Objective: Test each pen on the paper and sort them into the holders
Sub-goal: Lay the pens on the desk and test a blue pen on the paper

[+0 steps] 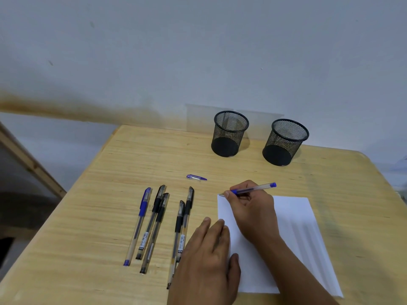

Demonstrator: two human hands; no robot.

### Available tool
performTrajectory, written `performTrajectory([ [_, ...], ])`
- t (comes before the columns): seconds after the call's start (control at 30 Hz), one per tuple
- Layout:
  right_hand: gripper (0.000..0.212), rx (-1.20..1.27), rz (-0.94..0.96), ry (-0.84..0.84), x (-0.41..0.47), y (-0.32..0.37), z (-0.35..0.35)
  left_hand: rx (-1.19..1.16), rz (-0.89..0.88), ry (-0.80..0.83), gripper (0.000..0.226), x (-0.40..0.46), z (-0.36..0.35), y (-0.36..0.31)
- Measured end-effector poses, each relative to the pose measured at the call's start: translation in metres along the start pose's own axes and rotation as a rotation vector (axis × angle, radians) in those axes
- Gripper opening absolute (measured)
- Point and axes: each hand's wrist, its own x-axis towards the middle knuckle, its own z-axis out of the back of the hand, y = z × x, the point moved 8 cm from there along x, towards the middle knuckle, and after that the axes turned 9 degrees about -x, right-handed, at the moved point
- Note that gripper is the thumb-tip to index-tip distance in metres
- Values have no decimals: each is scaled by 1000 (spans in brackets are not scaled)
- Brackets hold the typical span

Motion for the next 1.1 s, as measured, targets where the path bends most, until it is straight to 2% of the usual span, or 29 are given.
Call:
performTrajectory([
  [1.1, 11, 21, -47, -4, -2, -5, 0, -26, -4, -51, 50, -4, 0, 0],
])
